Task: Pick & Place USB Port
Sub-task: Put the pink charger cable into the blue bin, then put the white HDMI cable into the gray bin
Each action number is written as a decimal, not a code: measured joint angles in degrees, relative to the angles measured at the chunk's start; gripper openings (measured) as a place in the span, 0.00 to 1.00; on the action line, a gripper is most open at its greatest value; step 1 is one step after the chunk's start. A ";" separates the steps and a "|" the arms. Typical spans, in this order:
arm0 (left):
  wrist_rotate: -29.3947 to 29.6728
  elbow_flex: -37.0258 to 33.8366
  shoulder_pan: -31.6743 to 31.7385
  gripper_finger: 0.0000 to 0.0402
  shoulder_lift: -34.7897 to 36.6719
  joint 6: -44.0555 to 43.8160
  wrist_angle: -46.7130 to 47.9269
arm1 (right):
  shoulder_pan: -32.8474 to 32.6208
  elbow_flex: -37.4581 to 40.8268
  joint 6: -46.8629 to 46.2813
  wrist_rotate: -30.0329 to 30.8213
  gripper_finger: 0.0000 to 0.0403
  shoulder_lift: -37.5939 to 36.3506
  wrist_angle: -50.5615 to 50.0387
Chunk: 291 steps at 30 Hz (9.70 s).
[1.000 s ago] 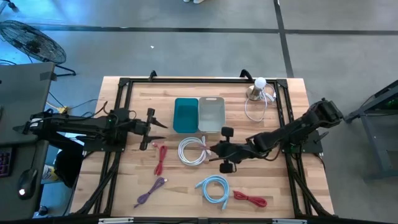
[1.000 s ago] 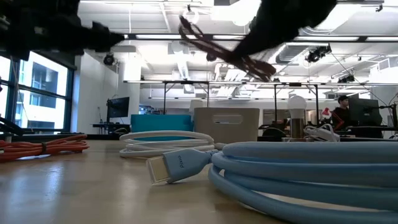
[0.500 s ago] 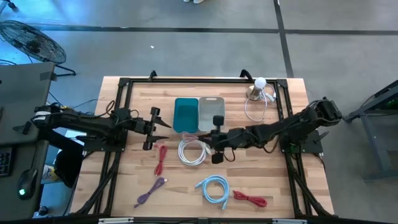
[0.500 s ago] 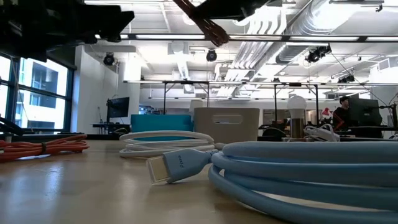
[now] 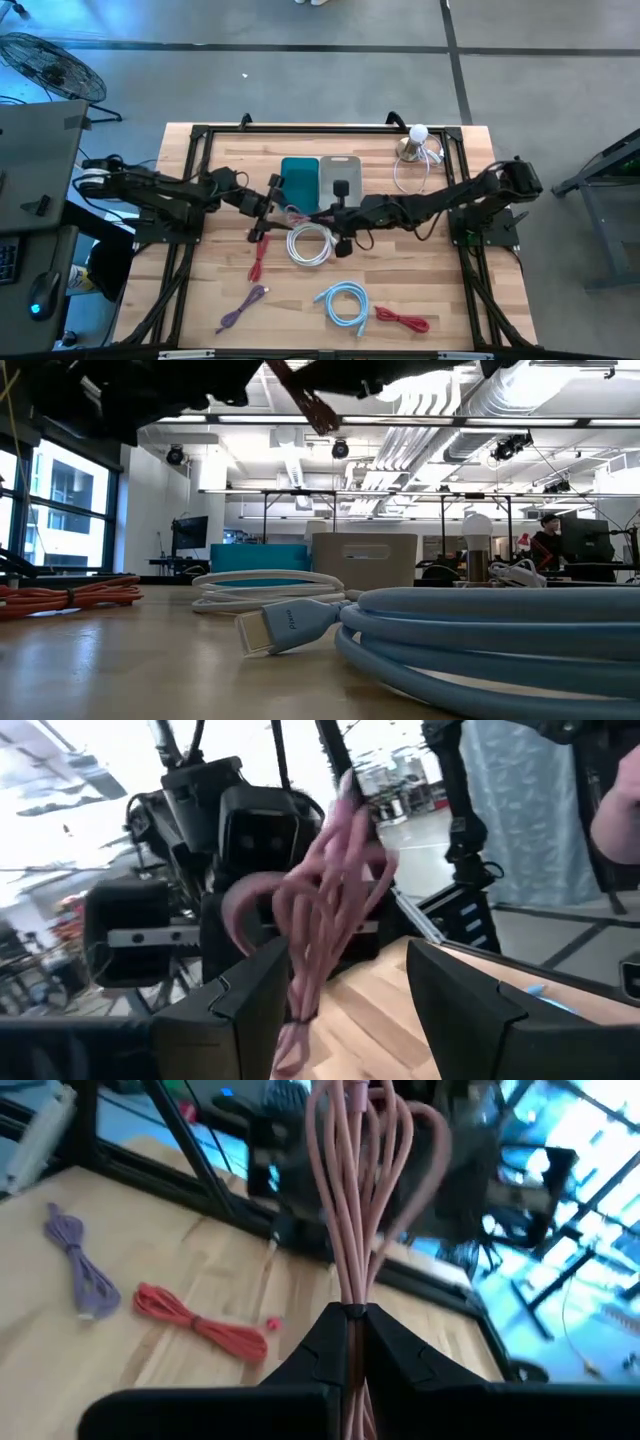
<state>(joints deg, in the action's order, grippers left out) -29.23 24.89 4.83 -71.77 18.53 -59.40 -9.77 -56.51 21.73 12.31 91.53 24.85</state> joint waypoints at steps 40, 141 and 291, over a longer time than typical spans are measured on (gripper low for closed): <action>6.03 4.51 0.05 0.02 -3.65 8.82 2.83 | -3.70 -0.20 -0.94 15.27 0.41 0.00 -1.48; 15.58 4.56 21.68 0.36 -9.66 31.31 39.58 | -8.71 -0.11 -1.24 29.09 0.63 0.00 -5.52; 33.58 10.92 -20.18 0.36 -0.25 28.07 69.71 | -8.01 -0.11 -23.23 -0.73 0.63 4.55 -24.30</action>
<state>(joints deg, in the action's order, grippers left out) 4.35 35.82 -15.35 -72.01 46.60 10.30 -17.78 -56.62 -1.50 11.57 96.07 0.55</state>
